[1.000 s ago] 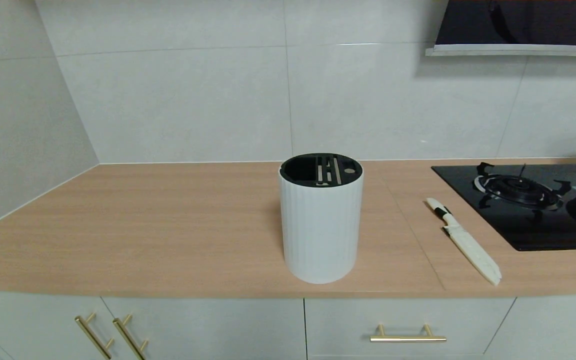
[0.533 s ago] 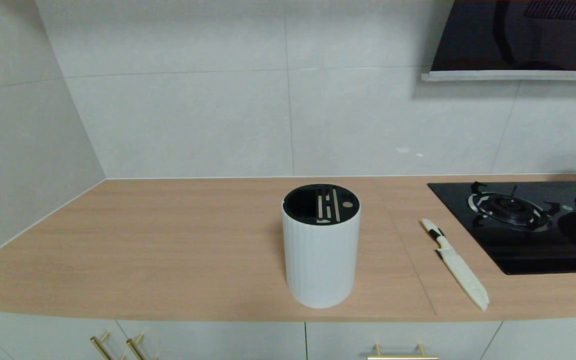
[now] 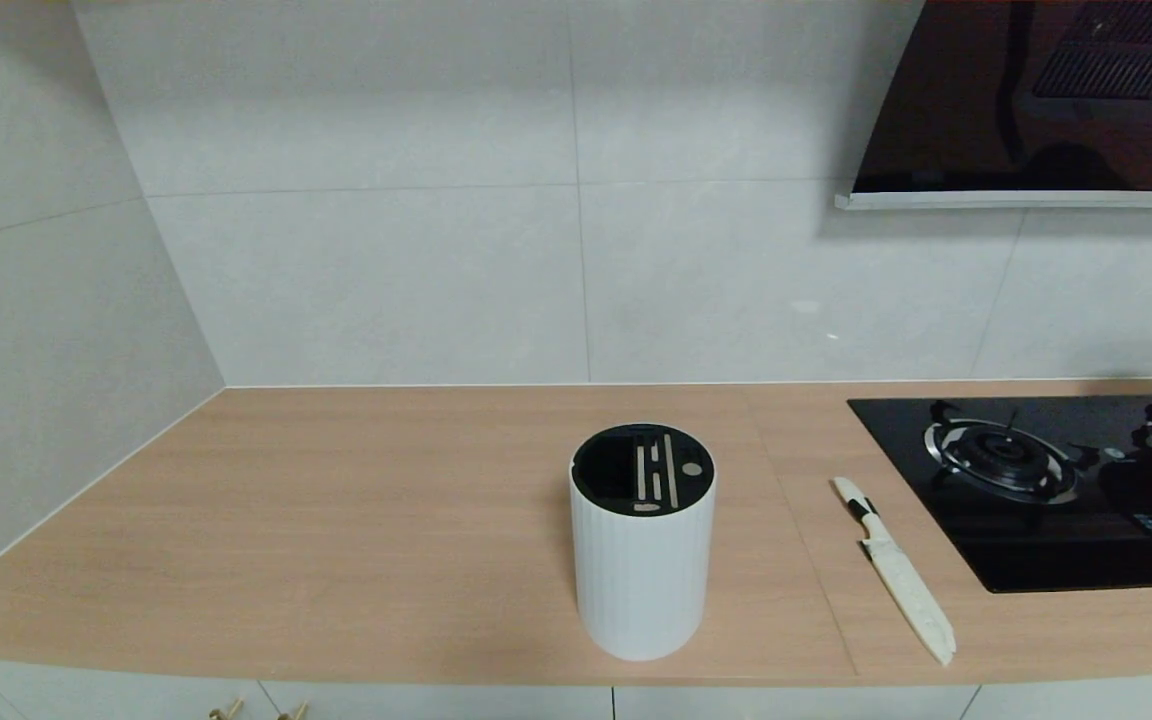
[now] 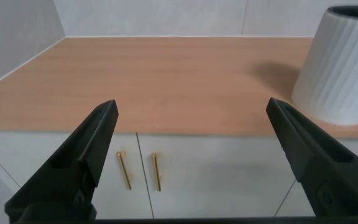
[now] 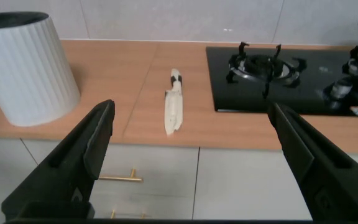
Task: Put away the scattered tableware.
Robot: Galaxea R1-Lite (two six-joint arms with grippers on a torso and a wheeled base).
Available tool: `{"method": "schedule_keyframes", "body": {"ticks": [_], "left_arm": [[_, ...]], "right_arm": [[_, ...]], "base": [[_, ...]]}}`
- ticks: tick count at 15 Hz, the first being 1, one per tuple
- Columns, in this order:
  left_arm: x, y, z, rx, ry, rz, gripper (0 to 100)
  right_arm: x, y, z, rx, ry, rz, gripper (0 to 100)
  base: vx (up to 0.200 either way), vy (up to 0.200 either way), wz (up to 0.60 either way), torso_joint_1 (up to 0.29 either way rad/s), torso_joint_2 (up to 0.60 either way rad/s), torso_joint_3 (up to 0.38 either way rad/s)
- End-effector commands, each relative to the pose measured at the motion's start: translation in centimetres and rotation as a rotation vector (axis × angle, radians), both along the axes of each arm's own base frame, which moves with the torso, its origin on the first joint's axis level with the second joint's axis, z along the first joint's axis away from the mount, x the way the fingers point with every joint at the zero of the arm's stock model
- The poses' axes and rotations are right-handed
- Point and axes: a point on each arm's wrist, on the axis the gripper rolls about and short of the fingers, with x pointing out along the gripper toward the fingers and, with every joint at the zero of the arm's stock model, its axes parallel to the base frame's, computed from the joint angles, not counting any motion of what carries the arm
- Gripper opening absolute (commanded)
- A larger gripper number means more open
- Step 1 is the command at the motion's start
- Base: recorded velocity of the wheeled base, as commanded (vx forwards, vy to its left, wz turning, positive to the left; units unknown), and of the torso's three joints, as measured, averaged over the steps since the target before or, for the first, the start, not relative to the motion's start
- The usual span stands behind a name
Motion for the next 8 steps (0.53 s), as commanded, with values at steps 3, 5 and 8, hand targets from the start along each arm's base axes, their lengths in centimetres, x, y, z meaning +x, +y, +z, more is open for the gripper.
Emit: {"method": "schedule_keyframes", "body": {"ticks": [3,5,8], "left_arm": [[0.0,0.0,0.0,0.0,0.0,0.001,100],[0.0,0.0,0.0,0.0,0.0,0.001,100],[0.0,0.0,0.0,0.0,0.0,0.001,100]], "right_arm": [[0.01,0.0,0.01,-0.001,0.001,0.001,100],[0.01,0.0,0.01,-0.001,0.001,-0.002,100],[0.01,0.0,0.01,-0.001,0.001,0.0,100]], "base": [[0.0,0.0,0.0,0.1,-0.21,-0.11],[0.0,0.0,0.0,0.0,0.0,0.0],[0.0,0.0,0.0,0.0,0.0,0.0]]}}
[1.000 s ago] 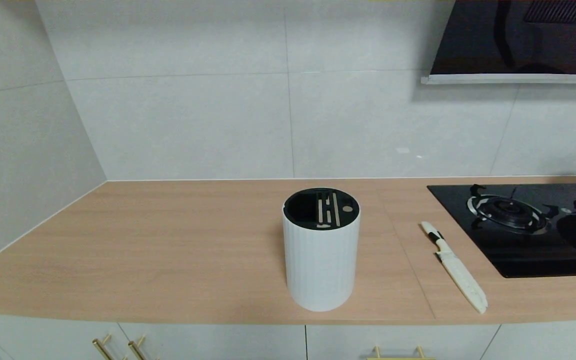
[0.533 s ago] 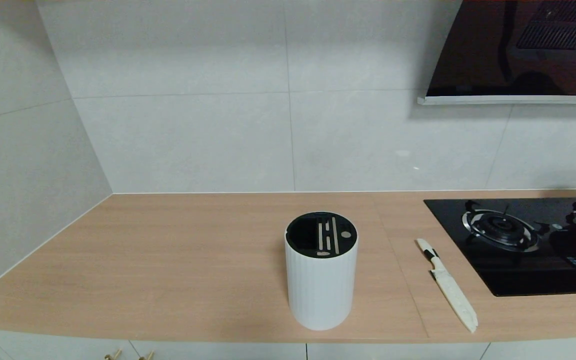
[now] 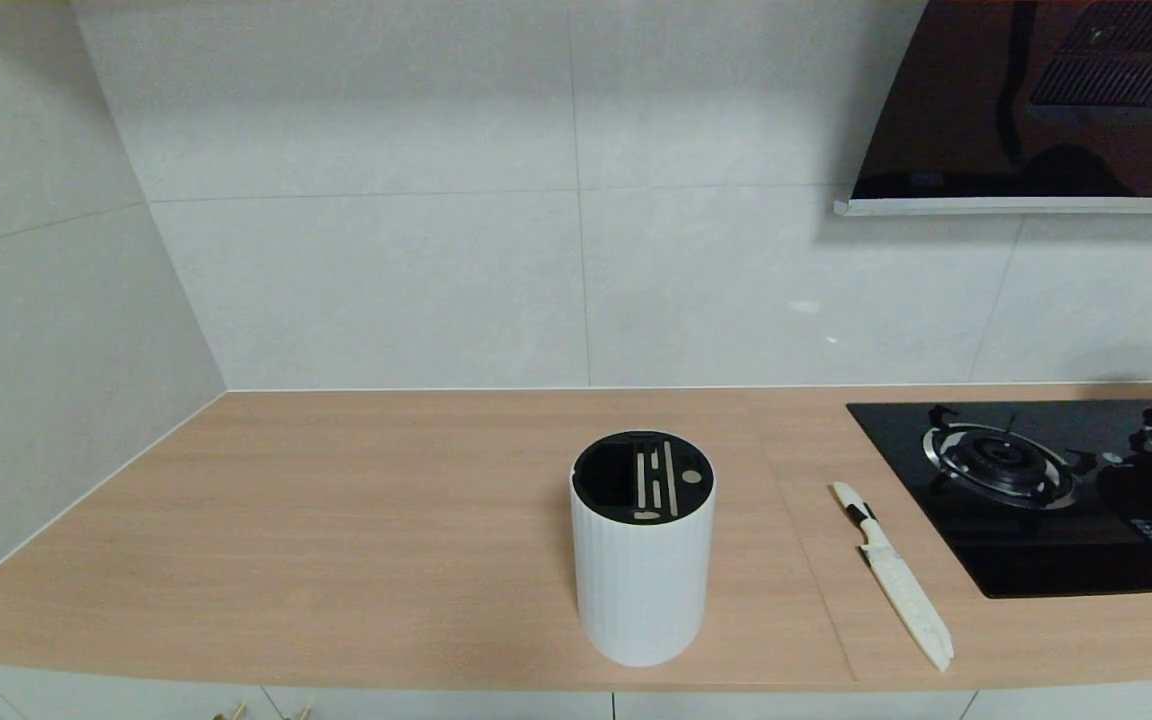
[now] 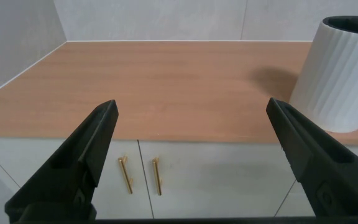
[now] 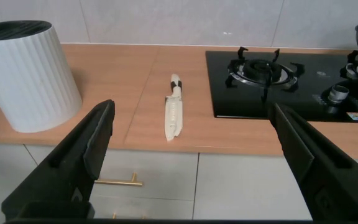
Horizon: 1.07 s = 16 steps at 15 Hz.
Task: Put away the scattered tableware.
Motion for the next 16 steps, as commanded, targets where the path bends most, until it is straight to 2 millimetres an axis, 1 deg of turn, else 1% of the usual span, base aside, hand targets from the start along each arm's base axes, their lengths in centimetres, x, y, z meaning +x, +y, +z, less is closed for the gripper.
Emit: {"method": "schedule_keyframes", "body": {"ticks": [1,6,7,8,9,10,12,13,14,15,16], "left_arm": [[0.0,0.0,0.0,0.0,0.0,0.001,100],[0.0,0.0,0.0,0.0,0.0,0.001,100],[0.0,0.0,0.0,0.0,0.0,0.001,100],[0.0,0.0,0.0,0.0,0.0,0.001,100],[0.0,0.0,0.0,0.0,0.0,0.001,100],[0.0,0.0,0.0,0.0,0.0,0.001,100],[0.0,0.0,0.0,-0.002,0.0,0.001,100],[0.0,0.0,0.0,0.0,0.0,0.001,100],[0.0,0.0,0.0,0.0,0.0,0.001,100],[0.0,0.0,0.0,0.0,0.0,0.001,100],[0.0,0.0,0.0,0.0,0.0,0.001,100]], "right_arm": [[0.0,0.0,0.0,-0.001,0.001,0.002,100],[0.0,0.0,0.1,-0.007,-0.005,-0.004,100],[-0.4,0.0,1.6,0.002,-0.06,-0.002,100],[-1.3,-0.1,5.4,0.093,-0.138,0.001,100],[-1.4,0.0,7.4,0.16,-0.148,0.02,100],[-0.8,0.0,8.4,0.162,-0.113,0.062,100],[0.9,0.1,9.5,0.159,-0.019,0.211,100],[1.8,0.3,10.3,0.159,0.02,0.253,100],[3.9,0.6,12.1,0.16,0.083,0.269,100],[5.7,0.8,13.1,0.158,0.129,0.273,100],[7.5,1.0,13.7,0.158,0.18,0.271,100]], "base": [[0.0,0.0,0.0,0.0,0.0,0.0],[0.0,0.0,0.0,0.0,0.0,0.0],[0.0,0.0,0.0,0.0,0.0,0.0],[0.0,0.0,0.0,0.0,0.0,0.0],[0.0,0.0,0.0,0.0,0.0,0.0],[0.0,0.0,0.0,0.0,0.0,0.0],[0.0,0.0,0.0,0.0,0.0,0.0],[0.0,0.0,0.0,0.0,0.0,0.0],[0.0,0.0,0.0,0.0,0.0,0.0],[0.0,0.0,0.0,0.0,0.0,0.0],[0.0,0.0,0.0,0.0,0.0,0.0]]}}
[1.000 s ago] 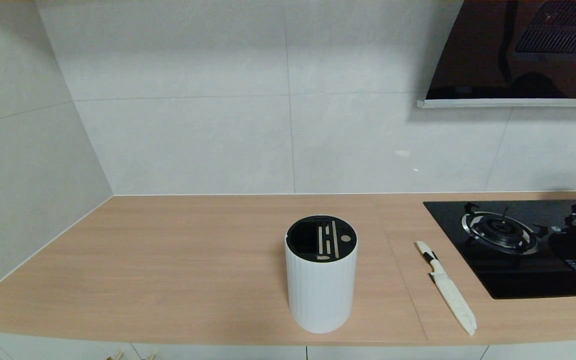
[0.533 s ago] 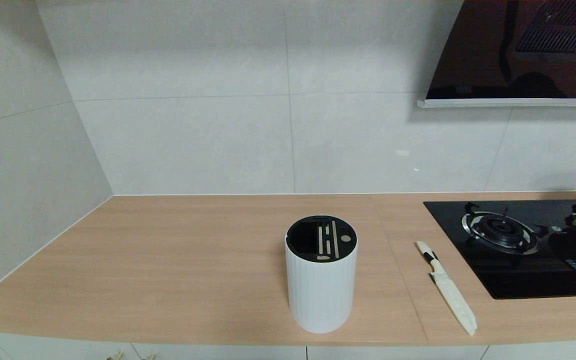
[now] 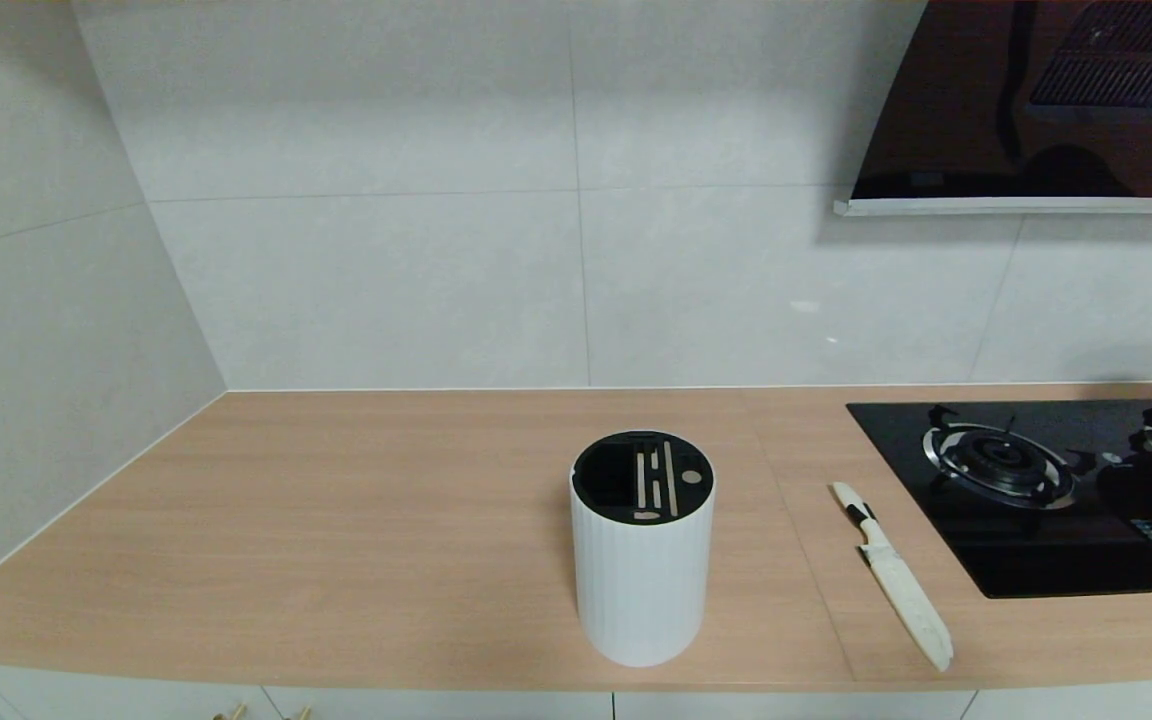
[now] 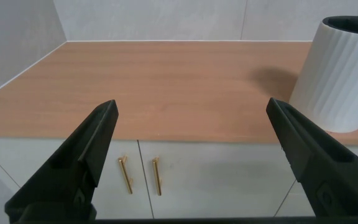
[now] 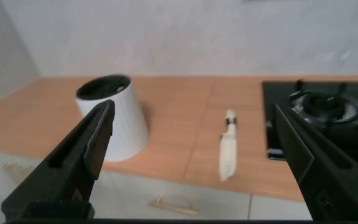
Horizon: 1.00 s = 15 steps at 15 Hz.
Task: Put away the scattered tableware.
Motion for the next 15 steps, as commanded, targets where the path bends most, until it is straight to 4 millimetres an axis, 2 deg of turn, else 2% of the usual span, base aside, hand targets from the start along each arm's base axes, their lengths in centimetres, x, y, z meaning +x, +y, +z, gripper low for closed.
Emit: {"method": "schedule_keyframes", "body": {"ticks": [1,3,4,5,7,9,13,14,15], "left_arm": [[0.0,0.0,0.0,0.0,0.0,0.001,100],[0.0,0.0,0.0,0.0,0.0,-0.001,100],[0.0,0.0,0.0,0.0,0.0,0.001,100],[0.0,0.0,0.0,0.0,0.0,0.001,100],[0.0,0.0,0.0,0.0,0.0,0.001,100],[0.0,0.0,0.0,0.0,0.0,0.001,100],[0.0,0.0,0.0,0.0,0.0,0.001,100],[0.0,0.0,0.0,0.0,0.0,0.001,100],[0.0,0.0,0.0,-0.002,0.0,0.001,100]], "right_arm": [[7.6,1.0,2.7,-0.044,0.219,0.051,100],[11.9,1.8,1.7,-0.094,0.349,0.075,100],[12.0,1.8,1.7,-0.095,0.353,0.075,100],[16.1,2.4,0.3,-0.113,0.466,0.084,100],[20.0,3.1,-2.1,-0.131,0.556,0.091,100],[23.0,3.5,-5.2,-0.142,0.644,0.093,100],[26.4,4.0,-10.6,-0.171,0.777,0.092,100],[27.6,4.2,-12.8,-0.188,0.803,0.067,100],[27.7,4.2,-12.9,-0.188,0.804,0.062,100]], "base": [[0.0,0.0,0.0,0.0,0.0,0.0],[0.0,0.0,0.0,0.0,0.0,0.0],[0.0,0.0,0.0,0.0,0.0,0.0],[0.0,0.0,0.0,0.0,0.0,0.0],[0.0,0.0,0.0,0.0,0.0,0.0],[0.0,0.0,0.0,0.0,0.0,0.0],[0.0,0.0,0.0,0.0,0.0,0.0],[0.0,0.0,0.0,0.0,0.0,0.0],[0.0,0.0,0.0,0.0,0.0,0.0]]}}
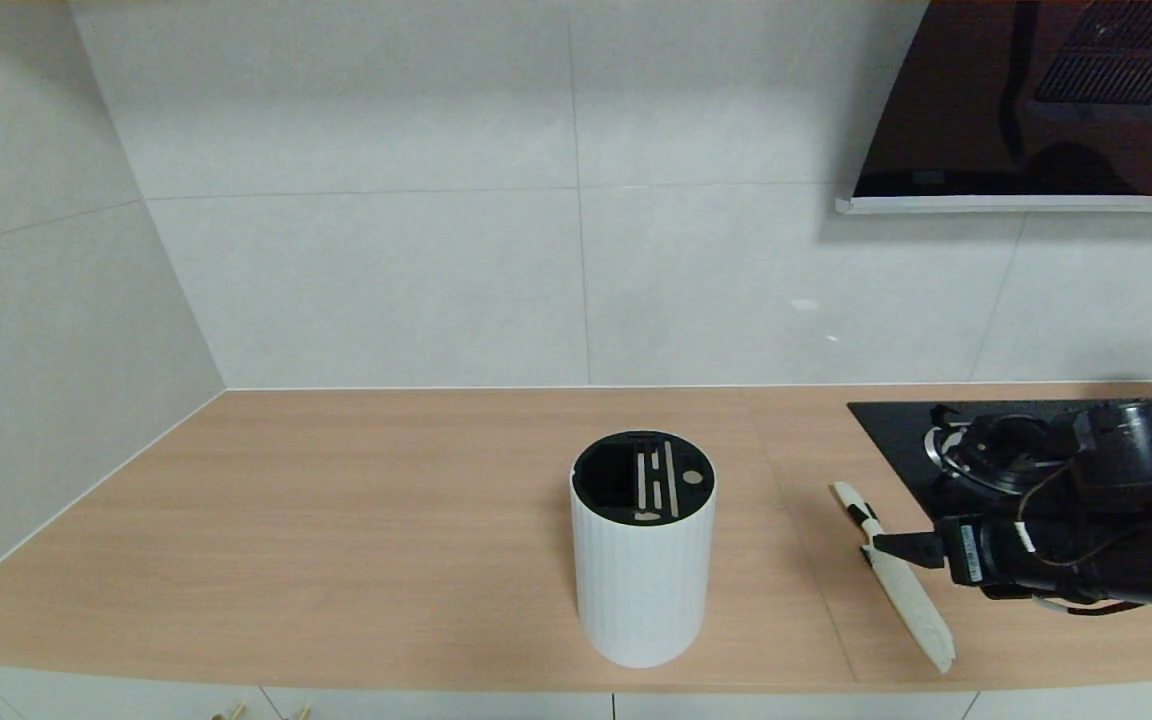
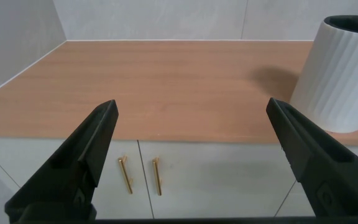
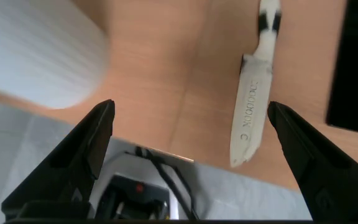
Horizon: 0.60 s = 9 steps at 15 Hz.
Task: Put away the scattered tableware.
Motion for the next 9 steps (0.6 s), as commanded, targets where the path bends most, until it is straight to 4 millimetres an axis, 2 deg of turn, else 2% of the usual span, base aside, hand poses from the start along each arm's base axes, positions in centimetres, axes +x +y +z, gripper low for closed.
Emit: {"method": "schedule_keyframes", "body": {"ticks": [1,5,7,9], "left_arm": [[0.0,0.0,0.0,0.001,0.0,0.001,100],[0.0,0.0,0.0,0.001,0.0,0.001,100],[0.0,0.0,0.0,0.001,0.0,0.001,100],[0.0,0.0,0.0,-0.001,0.0,0.001,100]], "right_arm": [[2.7,0.3,-6.6,-0.067,0.143,-0.043,100],[5.0,0.5,-11.1,-0.111,0.075,-0.102,100],[5.9,0.6,-12.7,-0.114,0.032,-0.119,100],[6.6,0.6,-13.2,-0.115,0.011,-0.132,100]], "base": [[0.0,0.0,0.0,0.0,0.0,0.0],[0.0,0.0,0.0,0.0,0.0,0.0],[0.0,0.0,0.0,0.0,0.0,0.0],[0.0,0.0,0.0,0.0,0.0,0.0]]}}
